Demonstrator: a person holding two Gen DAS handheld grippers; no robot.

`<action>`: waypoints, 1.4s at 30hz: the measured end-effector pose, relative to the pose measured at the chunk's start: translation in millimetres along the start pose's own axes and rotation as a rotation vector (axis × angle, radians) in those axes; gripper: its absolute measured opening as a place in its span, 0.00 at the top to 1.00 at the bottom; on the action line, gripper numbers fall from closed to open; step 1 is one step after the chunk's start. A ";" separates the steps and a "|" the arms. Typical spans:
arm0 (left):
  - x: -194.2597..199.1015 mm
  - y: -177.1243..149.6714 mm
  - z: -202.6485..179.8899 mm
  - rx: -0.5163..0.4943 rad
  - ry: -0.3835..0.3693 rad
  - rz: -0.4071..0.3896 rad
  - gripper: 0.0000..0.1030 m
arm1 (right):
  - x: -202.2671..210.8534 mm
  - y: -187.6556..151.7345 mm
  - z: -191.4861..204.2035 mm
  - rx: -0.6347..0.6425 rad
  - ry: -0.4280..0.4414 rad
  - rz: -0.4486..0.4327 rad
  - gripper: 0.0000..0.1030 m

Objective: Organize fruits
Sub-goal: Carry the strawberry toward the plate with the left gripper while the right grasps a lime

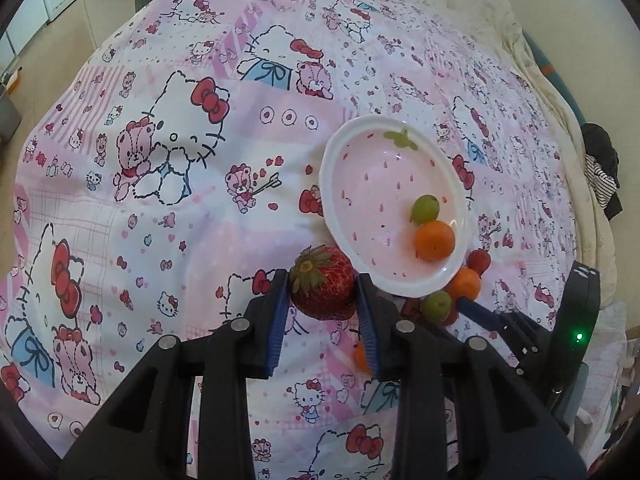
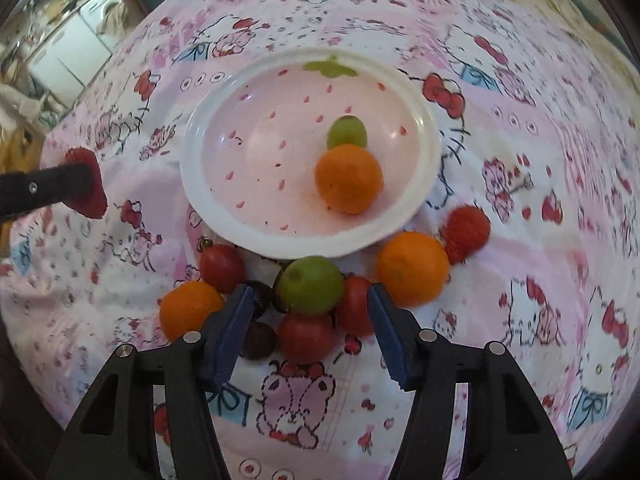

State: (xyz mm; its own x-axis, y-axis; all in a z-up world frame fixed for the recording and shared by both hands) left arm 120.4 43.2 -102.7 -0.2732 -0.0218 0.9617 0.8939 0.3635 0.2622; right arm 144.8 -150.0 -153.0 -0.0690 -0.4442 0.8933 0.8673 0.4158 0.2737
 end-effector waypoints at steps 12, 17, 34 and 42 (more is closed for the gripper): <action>-11.6 1.7 -2.0 -0.035 0.081 -0.019 0.72 | 3.6 3.7 -4.0 0.022 -0.003 -0.018 0.68; -12.0 0.8 1.4 -0.031 0.095 -0.028 0.72 | 12.4 1.1 -8.2 -0.029 0.083 -0.043 0.68; -9.3 -0.4 -3.0 -0.056 0.117 -0.062 0.72 | 31.0 3.6 -21.1 -0.131 0.150 -0.106 0.50; -9.5 0.6 -5.1 -0.059 0.112 -0.062 0.72 | -1.0 3.8 -1.1 0.000 0.051 -0.027 0.50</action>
State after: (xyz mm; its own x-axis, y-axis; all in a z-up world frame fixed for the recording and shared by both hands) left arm 125.3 39.0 -111.3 -0.2901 -0.1477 0.9455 0.8967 0.3033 0.3225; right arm 148.7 -148.8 -153.2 -0.0676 -0.4952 0.8661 0.8655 0.4027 0.2978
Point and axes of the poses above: each gripper's, at about its wrist camera, not at the fingertips, and x roughly against the way its jaws point, z to its left, y to its top, the point moved 2 cm from there along -x, roughly the way its jaws point, and after that the axes turned 14 degrees about y, right-handed, at the moved point
